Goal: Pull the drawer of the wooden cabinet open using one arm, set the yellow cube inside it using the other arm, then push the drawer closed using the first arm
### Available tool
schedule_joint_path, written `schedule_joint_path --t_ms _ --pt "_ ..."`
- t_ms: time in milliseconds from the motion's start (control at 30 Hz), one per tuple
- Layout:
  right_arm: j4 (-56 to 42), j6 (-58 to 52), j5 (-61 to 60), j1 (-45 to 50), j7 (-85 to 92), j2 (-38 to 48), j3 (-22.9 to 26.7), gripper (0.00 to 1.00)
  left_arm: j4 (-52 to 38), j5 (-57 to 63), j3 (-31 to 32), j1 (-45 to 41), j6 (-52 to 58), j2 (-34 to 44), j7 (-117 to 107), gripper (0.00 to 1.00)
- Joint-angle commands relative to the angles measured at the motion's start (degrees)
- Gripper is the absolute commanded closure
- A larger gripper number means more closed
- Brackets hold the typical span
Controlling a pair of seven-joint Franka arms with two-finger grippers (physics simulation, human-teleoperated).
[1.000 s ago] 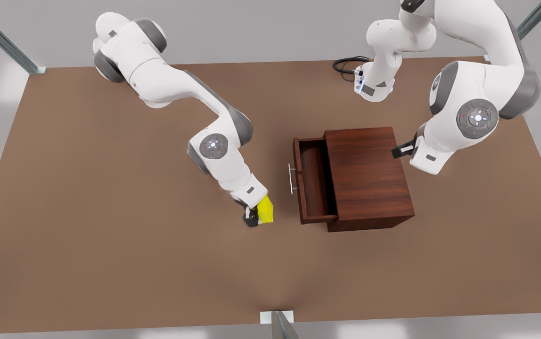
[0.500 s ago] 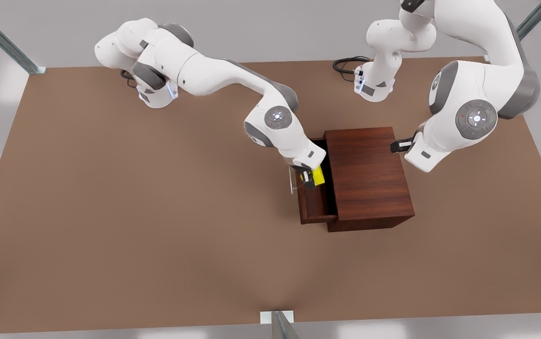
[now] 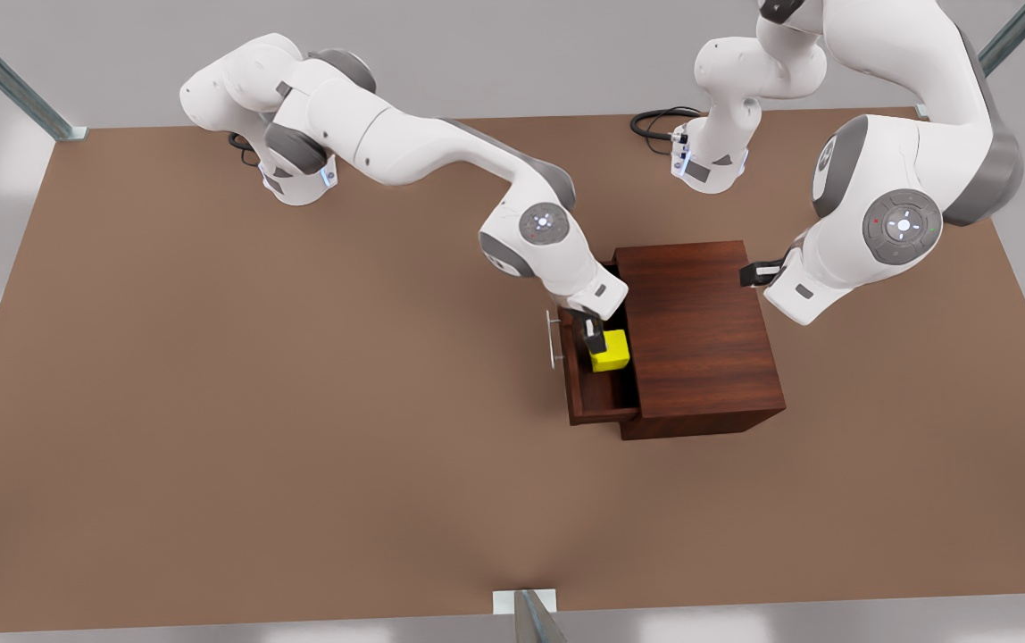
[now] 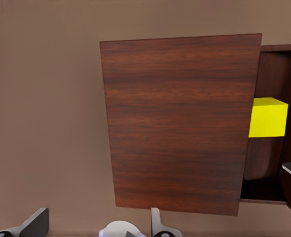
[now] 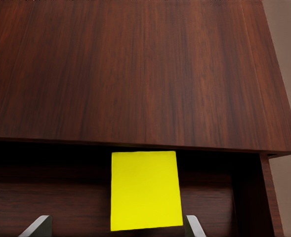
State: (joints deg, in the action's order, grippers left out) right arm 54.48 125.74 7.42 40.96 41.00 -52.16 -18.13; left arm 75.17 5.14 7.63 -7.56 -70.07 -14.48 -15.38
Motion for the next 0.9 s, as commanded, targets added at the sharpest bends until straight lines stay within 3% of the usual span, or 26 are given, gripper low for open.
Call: schedule_joint_path --t_ms 0,67,133,167,200,300,367,433,467,667,867 --pt "0.01 -1.38 -0.22 -0.96 -5.32 1.44 0.03 0.00 -0.02 0.04 0.02 -0.08 0.02 0.07 3.16 0.00" --pt "2.47 -8.05 -3.46 -8.07 -5.41 7.41 -0.06 0.00 -0.11 -0.13 0.11 -0.52 0.11 0.07 2.90 0.00" --pt "4.75 -22.11 -5.84 -20.38 -6.46 12.34 0.20 0.00 -0.46 -0.22 5.02 -0.87 -0.24 -0.46 -6.14 0.03" --pt "5.28 -32.65 -5.05 -27.94 -13.65 13.04 0.55 0.00 -1.95 -0.31 8.01 -3.16 -0.59 -2.30 -19.40 0.65" --pt "5.19 -42.14 -4.52 -32.86 -24.02 13.40 3.01 0.00 -3.62 -1.19 10.12 -6.31 -2.08 -5.64 -35.30 0.79" --pt "4.49 -57.18 -5.22 -39.11 -35.20 18.57 16.18 0.00 -14.34 -2.33 11.01 -20.28 -14.38 -19.26 -93.63 0.79" --pt "5.63 -61.32 -6.89 -39.81 -41.85 27.35 17.25 0.00 -14.79 -1.98 11.01 -26.61 -25.97 -20.32 -123.78 0.79" --pt "13.09 -60.97 -6.63 -40.34 -46.98 38.87 17.34 0.00 -14.88 1.00 10.74 -31.01 -36.00 -24.44 -144.47 0.79" --pt "14.77 -60.79 -6.63 -40.52 -46.98 40.12 17.52 0.00 -14.79 3.11 10.65 -32.69 -41.63 -27.17 -153.36 0.79" --pt "16.44 -56.31 -7.86 -43.42 -46.01 38.36 18.22 0.00 -14.26 4.53 2.75 -34.10 -49.20 -33.42 -169.71 0.79" --pt "17.67 -55.70 -7.42 -43.24 -45.92 38.09 18.22 0.00 -8.37 2.77 2.92 -31.28 -52.98 -32.02 -171.48 0.79"
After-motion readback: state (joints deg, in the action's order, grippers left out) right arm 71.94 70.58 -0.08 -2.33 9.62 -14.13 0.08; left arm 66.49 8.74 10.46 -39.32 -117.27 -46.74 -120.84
